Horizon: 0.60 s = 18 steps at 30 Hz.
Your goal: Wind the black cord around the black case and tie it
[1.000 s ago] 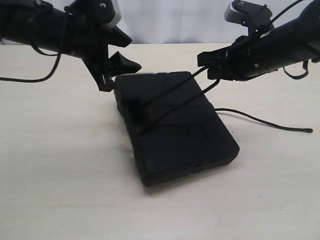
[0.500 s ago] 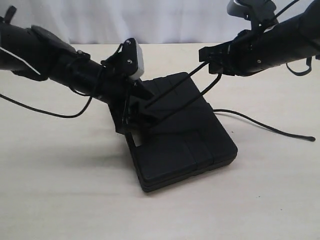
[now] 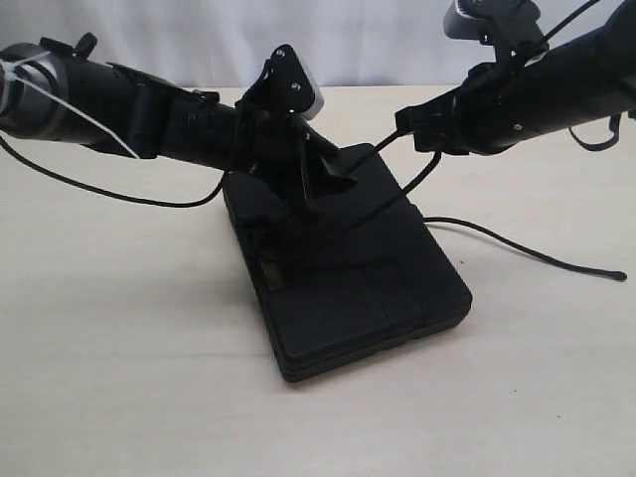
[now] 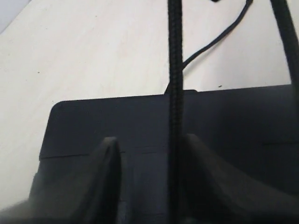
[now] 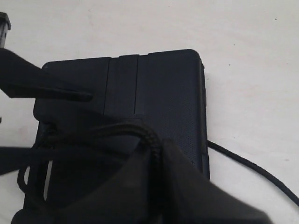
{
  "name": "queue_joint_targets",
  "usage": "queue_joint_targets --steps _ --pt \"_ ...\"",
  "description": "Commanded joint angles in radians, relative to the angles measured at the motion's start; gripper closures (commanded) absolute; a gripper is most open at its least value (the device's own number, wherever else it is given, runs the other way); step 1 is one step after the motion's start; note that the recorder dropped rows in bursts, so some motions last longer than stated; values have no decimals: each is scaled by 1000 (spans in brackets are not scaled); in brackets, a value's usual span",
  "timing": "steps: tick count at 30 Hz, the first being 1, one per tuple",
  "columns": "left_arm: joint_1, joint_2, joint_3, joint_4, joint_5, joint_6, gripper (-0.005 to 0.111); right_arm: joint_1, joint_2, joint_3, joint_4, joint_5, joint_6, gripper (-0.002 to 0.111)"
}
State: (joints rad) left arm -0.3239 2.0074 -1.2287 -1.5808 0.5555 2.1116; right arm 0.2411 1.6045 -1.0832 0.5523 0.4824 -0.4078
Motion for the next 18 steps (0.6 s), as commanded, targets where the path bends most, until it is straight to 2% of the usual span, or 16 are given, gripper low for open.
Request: queue_joint_targets --steps 1,2,3,4,6,7,10,12,14,18 --pt "-3 0 -34 -35 13 31 101 -7 -8 -9 2 16 68 85" --pt "-1 0 -42 -35 13 31 107 -7 -8 -9 2 20 78 78" --pt "-1 0 -55 -39 11 31 107 -7 -19 -9 -18 31 94 64" --pt "-1 0 -59 -39 11 31 107 -7 -32 -9 -38 33 106 57" --pt "-1 0 -63 -39 12 30 107 -8 -64 -9 -100 39 145 46" --pt "-1 0 -63 -39 10 30 107 -16 -97 -9 -204 45 220 43" --pt "-1 0 -63 -39 -2 30 107 -58 -133 -17 -378 98 393 43" --pt "-1 0 -63 -39 -10 30 107 -131 -128 -40 -503 243 508 43" --pt "-1 0 -63 -37 -15 30 107 -191 -101 -41 -567 339 577 43" --pt "-1 0 -63 -35 -40 30 107 -230 -39 -31 -625 383 700 43"
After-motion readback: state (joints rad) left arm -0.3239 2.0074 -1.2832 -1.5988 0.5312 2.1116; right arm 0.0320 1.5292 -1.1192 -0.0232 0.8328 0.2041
